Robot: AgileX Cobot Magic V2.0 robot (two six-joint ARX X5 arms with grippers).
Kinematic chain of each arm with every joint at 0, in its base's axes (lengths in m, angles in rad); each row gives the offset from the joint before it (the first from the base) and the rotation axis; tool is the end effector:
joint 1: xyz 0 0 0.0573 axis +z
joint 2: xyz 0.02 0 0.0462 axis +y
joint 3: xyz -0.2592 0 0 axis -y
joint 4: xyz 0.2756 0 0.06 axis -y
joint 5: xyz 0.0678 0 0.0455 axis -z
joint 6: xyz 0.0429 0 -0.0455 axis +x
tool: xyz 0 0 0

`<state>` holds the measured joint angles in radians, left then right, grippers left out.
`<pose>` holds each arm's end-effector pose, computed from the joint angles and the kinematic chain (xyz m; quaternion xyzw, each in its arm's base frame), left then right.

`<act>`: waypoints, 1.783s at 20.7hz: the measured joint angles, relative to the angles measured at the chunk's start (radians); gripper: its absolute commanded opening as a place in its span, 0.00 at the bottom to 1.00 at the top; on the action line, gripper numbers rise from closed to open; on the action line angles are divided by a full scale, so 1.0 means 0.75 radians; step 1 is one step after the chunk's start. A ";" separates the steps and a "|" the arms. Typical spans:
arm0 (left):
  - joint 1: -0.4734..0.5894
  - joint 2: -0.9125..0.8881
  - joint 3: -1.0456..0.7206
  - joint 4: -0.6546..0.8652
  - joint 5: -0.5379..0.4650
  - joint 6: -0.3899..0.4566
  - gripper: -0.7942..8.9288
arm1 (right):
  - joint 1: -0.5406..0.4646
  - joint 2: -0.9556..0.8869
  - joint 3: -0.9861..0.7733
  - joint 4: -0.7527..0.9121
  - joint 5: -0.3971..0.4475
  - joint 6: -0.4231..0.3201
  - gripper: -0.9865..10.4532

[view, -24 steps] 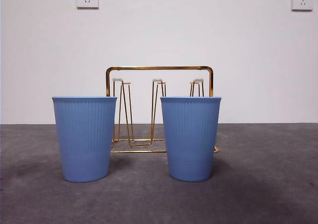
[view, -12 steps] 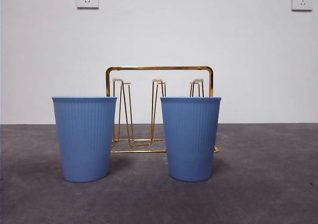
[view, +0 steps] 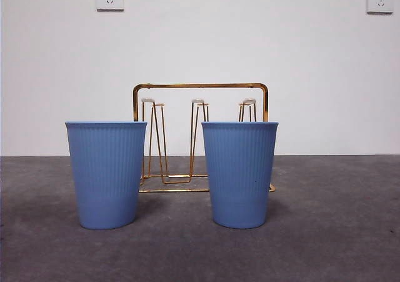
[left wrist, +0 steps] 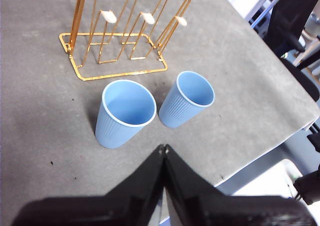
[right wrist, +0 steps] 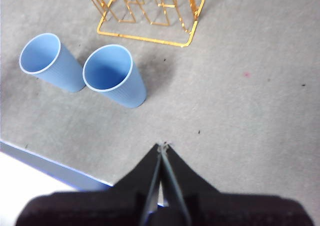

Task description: Pick up cup 1,put cup 1 in the cup rack,pick up cup 2,put cup 2 in the cup rack

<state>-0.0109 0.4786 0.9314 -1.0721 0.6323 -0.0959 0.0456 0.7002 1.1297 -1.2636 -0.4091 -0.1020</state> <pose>0.0946 -0.0264 0.3380 -0.1364 0.3042 -0.2868 0.8981 0.1185 0.0225 0.3605 0.0277 0.3874 0.2261 0.8933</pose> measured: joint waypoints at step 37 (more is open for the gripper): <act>-0.192 0.326 0.004 0.338 0.348 -0.133 0.76 | 0.672 1.350 0.269 0.523 0.360 0.282 0.29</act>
<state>-0.1551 0.7227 0.9340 -0.8185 0.8936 -0.1955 0.5495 1.7130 1.3312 -0.8715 -0.1390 0.1093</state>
